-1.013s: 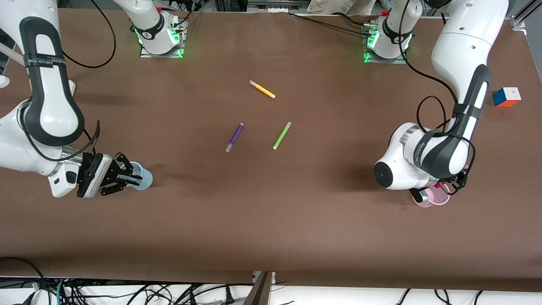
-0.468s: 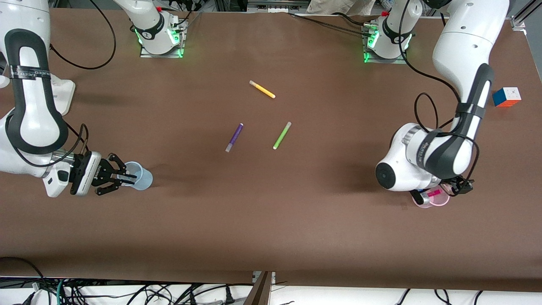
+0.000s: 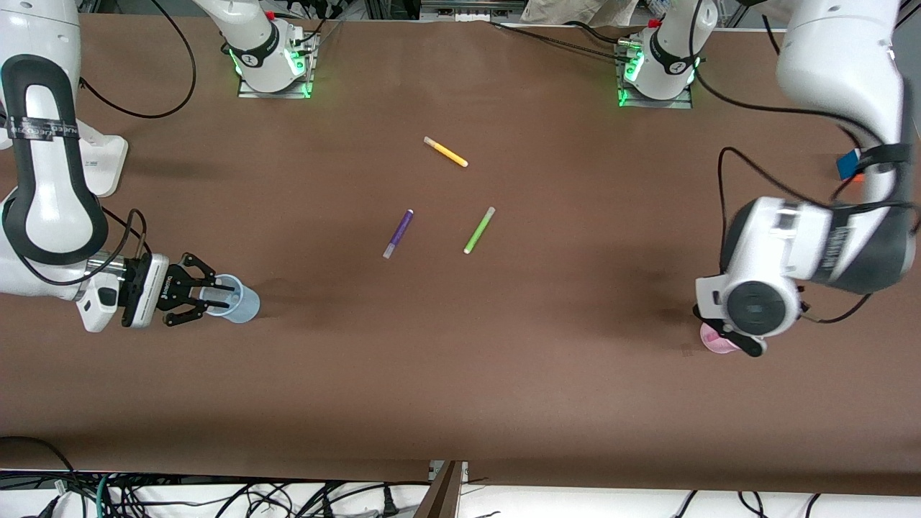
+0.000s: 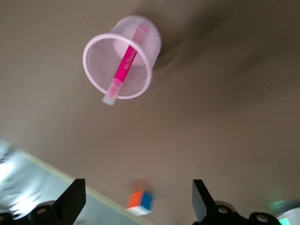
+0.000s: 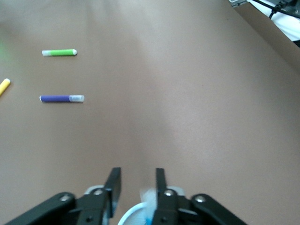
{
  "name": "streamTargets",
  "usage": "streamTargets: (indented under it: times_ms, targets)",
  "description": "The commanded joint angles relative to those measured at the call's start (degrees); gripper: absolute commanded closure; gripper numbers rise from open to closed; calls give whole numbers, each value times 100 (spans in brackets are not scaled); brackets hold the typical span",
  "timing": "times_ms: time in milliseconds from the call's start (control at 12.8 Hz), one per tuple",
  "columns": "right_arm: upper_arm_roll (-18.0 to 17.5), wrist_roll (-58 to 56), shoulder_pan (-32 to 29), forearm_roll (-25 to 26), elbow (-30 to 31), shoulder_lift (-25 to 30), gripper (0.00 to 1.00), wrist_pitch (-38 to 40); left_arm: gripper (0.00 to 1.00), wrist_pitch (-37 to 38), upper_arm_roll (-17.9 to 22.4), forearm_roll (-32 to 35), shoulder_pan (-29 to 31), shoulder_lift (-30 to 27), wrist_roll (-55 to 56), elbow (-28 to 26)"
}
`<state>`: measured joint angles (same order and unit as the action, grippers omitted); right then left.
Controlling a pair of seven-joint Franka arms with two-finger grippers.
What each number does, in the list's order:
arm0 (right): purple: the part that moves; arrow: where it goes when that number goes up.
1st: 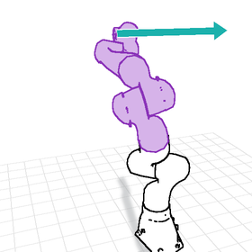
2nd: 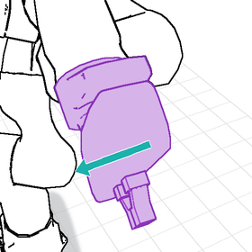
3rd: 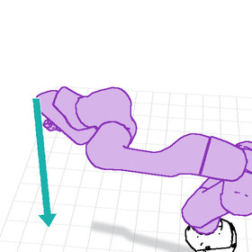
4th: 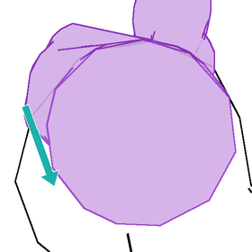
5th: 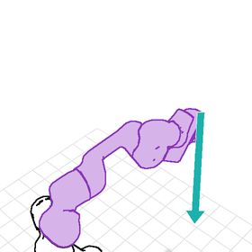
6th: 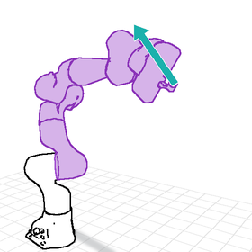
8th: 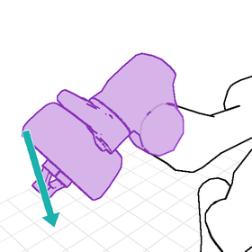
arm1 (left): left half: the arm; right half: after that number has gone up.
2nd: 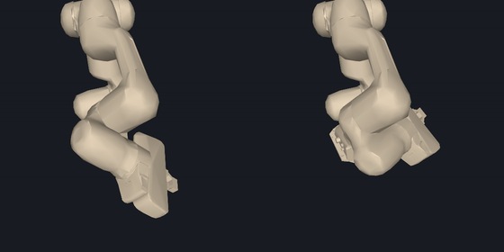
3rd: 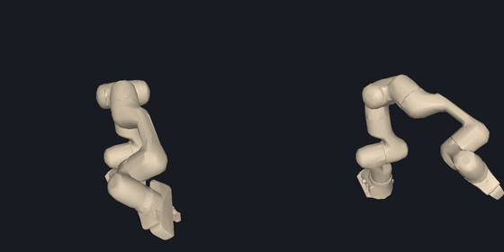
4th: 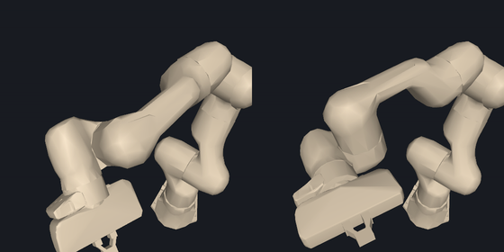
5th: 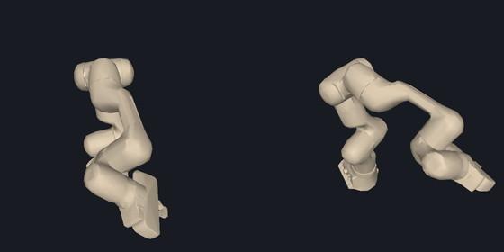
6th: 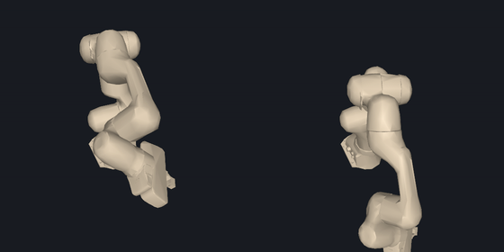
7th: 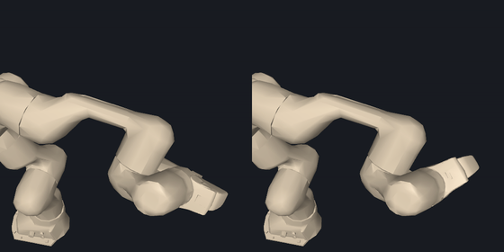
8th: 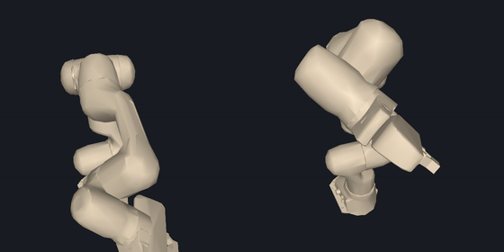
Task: Place pink and blue markers in matching cups
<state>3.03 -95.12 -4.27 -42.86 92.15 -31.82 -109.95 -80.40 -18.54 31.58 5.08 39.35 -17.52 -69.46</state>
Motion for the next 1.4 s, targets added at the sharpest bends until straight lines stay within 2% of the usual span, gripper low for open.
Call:
streamTargets:
  times_ms: [0, 156, 312, 545, 779, 935, 1013, 1169, 1247, 1325]
  targets:
    - [-66, 1044, -56, -65, 22, 262, 0, 211, 0, -501, -36, -1491, 309, -540, 1359, -128]
    - [-57, 2045, -48, 206, 5, 378, 0, 325, 0, -574, -36, -2074, 370, -883, 2153, -164]
    - [-66, 3179, -30, 662, -144, 457, 0, 413, 0, -504, -36, -2584, 423, -1304, 2322, -173]
    - [-75, 4989, -4, 1515, -776, 439, 0, 1009, 0, -521, -44, -2954, 599, -1815, 2288, -103]
    - [-110, 6414, 49, 2385, -1050, 466, 0, 1361, 0, -425, -53, -3272, 784, -2325, 2340, -199]
    - [-118, 7442, 136, 2694, -1417, 466, 0, 1913, 0, -370, 147, -3272, 653, -2904, 2235, -917]
    - [-101, 7882, 241, 2904, -1472, 553, 0, 2003, 0, -415, 393, -3272, 356, -3124, 2244, -1242]
    - [-110, 8603, 304, 3326, -1350, 894, 0, 2048, 0, -720, 1400, -3272, -521, -3808, 2226, -2128]
    - [-127, 8955, 313, 3441, -1227, 1123, 0, 2170, 0, -949, 1684, -3263, -804, -4168, 2226, -2611]
    - [-188, 9298, 321, 3486, -1130, 1334, 0, 2345, 0, -1169, 1791, -3246, -903, -4424, 2226, -2999]
